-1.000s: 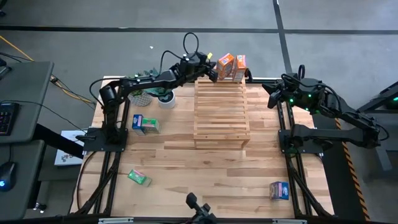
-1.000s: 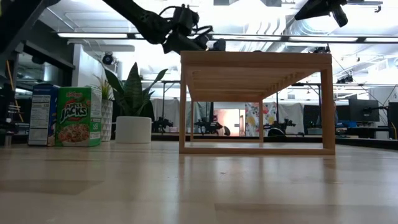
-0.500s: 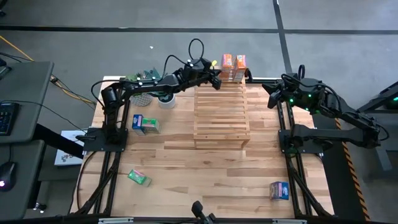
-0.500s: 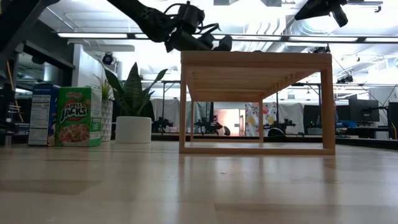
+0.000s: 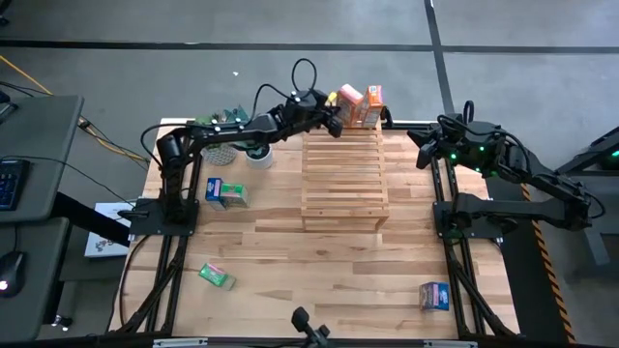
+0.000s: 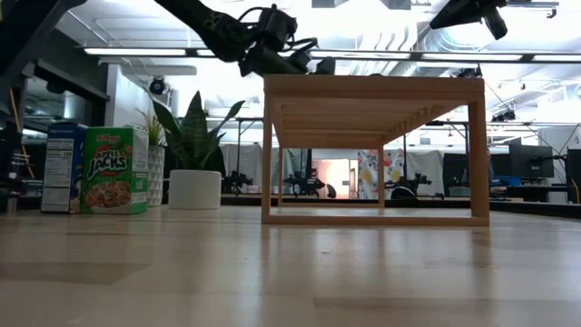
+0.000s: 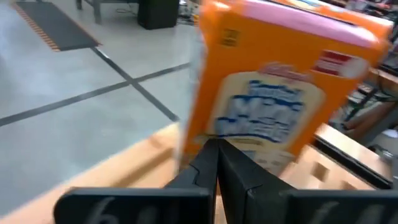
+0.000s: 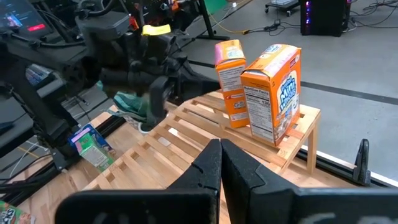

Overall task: Stack cereal on shelf
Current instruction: Move the orange cereal box beside the other orange cereal box on the shelf

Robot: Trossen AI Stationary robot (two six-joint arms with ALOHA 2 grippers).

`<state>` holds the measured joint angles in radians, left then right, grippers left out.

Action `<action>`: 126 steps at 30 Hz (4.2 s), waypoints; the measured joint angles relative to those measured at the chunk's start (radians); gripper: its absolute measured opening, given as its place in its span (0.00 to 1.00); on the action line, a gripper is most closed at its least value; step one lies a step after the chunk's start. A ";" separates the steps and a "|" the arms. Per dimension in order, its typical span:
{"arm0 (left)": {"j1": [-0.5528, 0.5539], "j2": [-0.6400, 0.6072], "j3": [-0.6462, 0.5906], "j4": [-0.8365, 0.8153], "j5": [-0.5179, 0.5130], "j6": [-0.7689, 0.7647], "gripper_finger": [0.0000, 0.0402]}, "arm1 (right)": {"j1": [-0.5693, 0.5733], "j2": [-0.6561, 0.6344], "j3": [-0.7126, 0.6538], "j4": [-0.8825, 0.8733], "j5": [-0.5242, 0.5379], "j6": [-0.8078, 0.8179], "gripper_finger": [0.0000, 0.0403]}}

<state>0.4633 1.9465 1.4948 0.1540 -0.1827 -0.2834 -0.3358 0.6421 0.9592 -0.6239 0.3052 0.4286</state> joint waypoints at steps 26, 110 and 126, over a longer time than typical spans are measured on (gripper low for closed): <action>0.072 0.019 0.000 0.140 0.178 0.051 0.00 | 0.000 0.000 0.000 0.000 0.005 0.000 0.00; 0.088 0.011 -0.001 0.059 0.299 -0.055 0.00 | 0.000 0.000 0.000 0.000 0.006 0.008 0.00; 0.098 0.011 -0.001 0.116 0.299 -0.019 0.00 | 0.000 0.000 0.000 0.001 0.006 0.008 0.00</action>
<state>0.5610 1.9575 1.4940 0.2698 0.1165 -0.3020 -0.3357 0.6421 0.9592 -0.6233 0.3111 0.4368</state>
